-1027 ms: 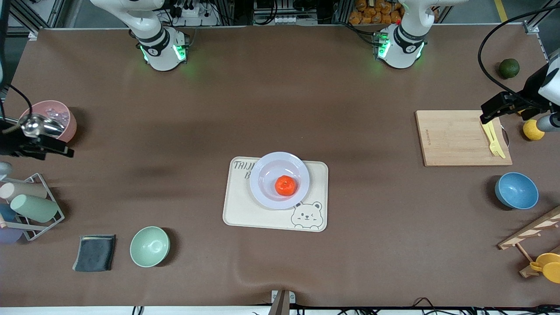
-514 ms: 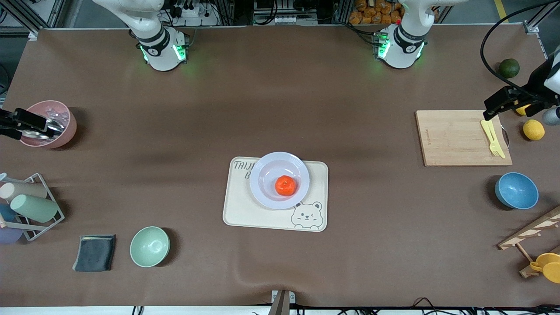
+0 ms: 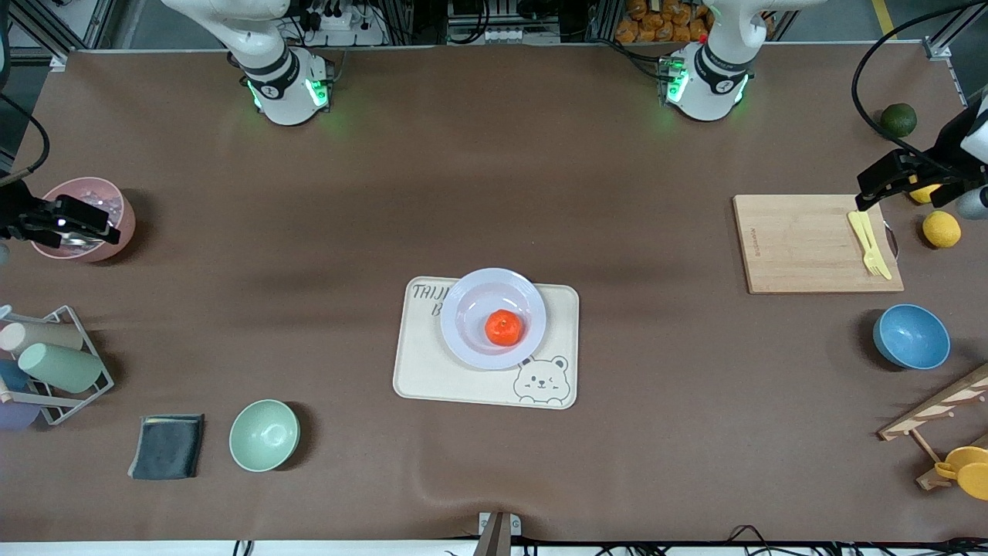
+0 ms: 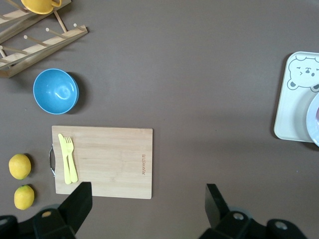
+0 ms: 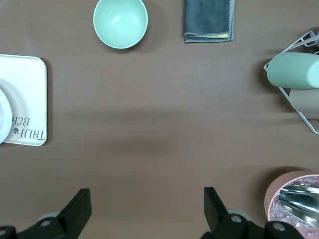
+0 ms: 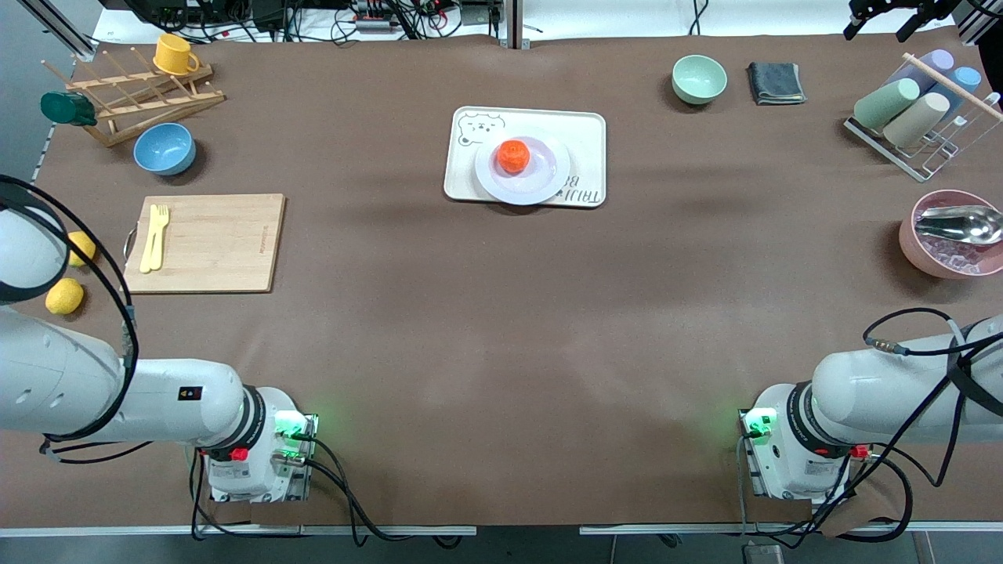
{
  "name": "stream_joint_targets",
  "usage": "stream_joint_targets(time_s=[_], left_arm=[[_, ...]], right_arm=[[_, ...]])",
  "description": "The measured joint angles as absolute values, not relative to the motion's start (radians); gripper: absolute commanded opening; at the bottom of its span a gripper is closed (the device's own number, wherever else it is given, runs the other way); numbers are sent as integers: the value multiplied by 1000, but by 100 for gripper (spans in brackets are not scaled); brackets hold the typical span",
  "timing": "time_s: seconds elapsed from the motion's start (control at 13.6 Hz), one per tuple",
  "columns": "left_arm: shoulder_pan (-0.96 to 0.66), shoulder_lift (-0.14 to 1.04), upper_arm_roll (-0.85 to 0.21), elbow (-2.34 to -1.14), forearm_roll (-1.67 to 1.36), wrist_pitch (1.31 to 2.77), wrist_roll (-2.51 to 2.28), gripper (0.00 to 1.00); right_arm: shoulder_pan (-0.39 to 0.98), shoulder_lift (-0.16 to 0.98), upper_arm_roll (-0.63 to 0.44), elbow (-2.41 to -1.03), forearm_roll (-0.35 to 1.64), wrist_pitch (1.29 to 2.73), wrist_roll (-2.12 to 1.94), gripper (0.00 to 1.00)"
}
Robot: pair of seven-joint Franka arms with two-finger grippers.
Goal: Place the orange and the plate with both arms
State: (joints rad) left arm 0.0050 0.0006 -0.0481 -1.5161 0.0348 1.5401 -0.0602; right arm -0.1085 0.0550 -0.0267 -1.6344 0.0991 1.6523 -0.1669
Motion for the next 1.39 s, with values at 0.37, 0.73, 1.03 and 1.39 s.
stream_joint_targets(time_s=[0.37, 0.73, 1.03, 1.39], left_arm=[[5, -20, -47, -1516, 18, 1513, -58, 100], [5, -30, -47, -1517, 6, 1490, -65, 100], [5, -31, -47, -1515, 6, 1489, -65, 100], [5, -23, -47, -1502, 6, 1489, -65, 100]], right_arm=[[-57, 53, -50, -1634, 98, 1652, -163, 100], [-45, 52, -58, -1633, 34, 1664, -156, 100], [-44, 41, -61, -1629, 22, 1666, -155, 100], [-39, 40, -62, -1624, 22, 1665, -164, 100]])
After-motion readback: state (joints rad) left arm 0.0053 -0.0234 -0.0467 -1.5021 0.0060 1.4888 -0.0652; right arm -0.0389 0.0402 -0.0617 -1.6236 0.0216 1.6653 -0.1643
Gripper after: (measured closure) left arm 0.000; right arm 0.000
